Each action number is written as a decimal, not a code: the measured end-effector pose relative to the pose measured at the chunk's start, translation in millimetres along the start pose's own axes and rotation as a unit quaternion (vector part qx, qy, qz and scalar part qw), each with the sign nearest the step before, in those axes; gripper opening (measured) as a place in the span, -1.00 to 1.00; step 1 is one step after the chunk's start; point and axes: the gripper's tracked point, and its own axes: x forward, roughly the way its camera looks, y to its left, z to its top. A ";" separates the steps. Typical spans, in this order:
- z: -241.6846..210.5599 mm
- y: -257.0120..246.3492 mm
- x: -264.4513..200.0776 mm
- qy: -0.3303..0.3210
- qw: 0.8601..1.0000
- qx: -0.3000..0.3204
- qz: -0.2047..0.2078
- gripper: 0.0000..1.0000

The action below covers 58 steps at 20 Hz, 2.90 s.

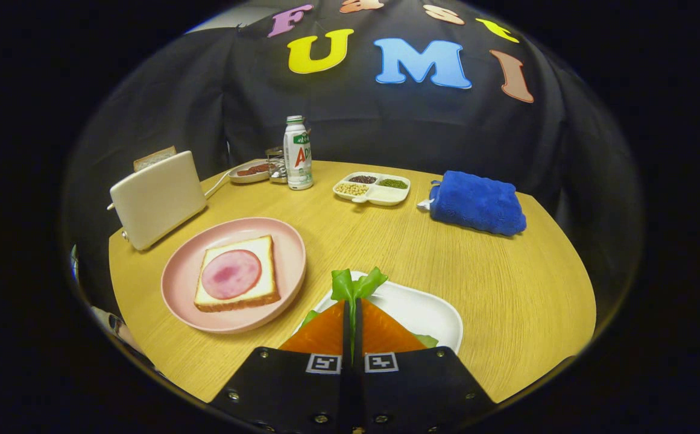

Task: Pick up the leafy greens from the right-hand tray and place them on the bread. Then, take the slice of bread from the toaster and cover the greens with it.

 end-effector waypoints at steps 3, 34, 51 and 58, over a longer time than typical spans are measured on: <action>15.4 15.1 -0.4 -0.019 1.000 0.001 0.013 -1.00; 52.3 147.8 54.8 -0.072 0.993 -0.075 0.048 -0.52; 161.2 297.0 5.3 -0.231 0.963 -0.059 0.128 -0.53; 189.9 373.4 5.1 -0.266 0.949 -0.031 0.169 -0.53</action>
